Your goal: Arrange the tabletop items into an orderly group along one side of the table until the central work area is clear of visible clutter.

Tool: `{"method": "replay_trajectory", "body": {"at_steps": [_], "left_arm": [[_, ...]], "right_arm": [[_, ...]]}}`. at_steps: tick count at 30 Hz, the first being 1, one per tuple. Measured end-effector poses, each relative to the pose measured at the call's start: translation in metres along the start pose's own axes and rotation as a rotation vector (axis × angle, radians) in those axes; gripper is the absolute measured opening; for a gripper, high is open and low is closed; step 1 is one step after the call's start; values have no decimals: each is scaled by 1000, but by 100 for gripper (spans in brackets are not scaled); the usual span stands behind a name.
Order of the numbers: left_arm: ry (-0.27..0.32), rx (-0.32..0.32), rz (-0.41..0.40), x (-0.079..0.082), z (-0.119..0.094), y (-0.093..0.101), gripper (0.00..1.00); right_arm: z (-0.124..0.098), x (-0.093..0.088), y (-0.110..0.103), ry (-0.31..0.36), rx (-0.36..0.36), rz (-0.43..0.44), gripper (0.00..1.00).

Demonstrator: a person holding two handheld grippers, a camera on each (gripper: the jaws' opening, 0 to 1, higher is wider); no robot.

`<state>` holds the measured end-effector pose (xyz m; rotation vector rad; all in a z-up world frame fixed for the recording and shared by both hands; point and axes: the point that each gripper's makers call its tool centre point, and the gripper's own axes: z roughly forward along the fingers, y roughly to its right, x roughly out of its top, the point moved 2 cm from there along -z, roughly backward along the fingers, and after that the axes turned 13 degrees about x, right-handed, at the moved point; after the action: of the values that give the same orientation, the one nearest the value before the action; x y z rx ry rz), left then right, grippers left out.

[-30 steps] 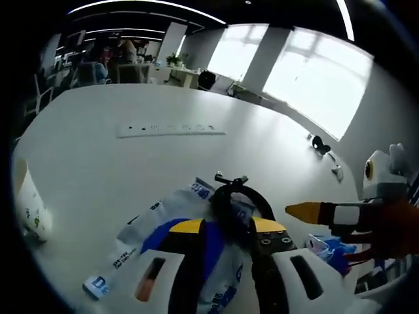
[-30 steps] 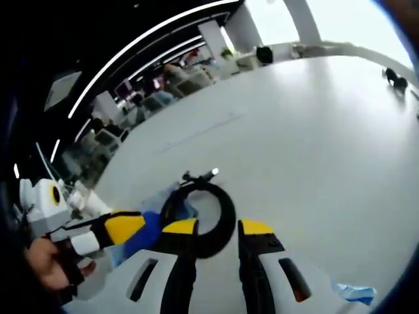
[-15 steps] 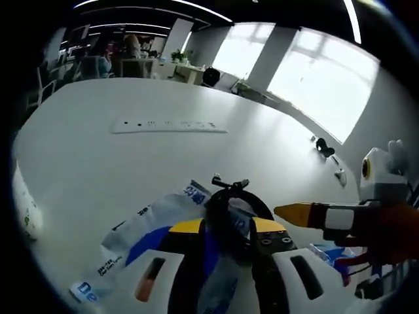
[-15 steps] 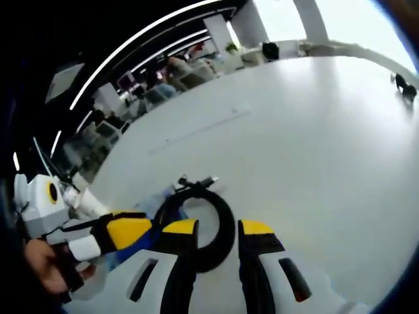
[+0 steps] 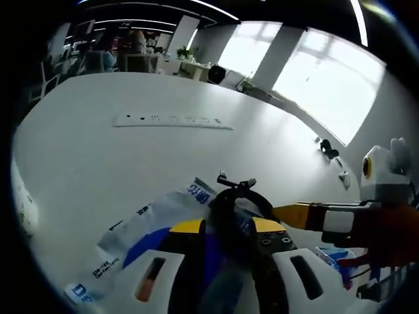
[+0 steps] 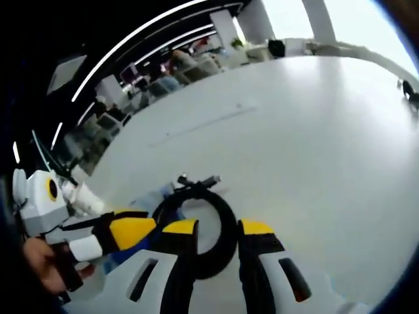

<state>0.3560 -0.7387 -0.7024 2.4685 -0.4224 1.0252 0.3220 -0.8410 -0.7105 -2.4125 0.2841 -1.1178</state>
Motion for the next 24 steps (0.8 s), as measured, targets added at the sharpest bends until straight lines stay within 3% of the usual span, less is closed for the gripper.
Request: {"method": "replay_trajectory", "body": {"at_steps": [16, 24], "left_arm": [[-25, 4, 3, -5, 10, 1, 24], [-35, 10, 20, -6, 14, 2, 19]], "right_arm": [[11, -1, 5, -39, -5, -24, 21], [18, -1, 5, -80, -6, -91, 23]]}}
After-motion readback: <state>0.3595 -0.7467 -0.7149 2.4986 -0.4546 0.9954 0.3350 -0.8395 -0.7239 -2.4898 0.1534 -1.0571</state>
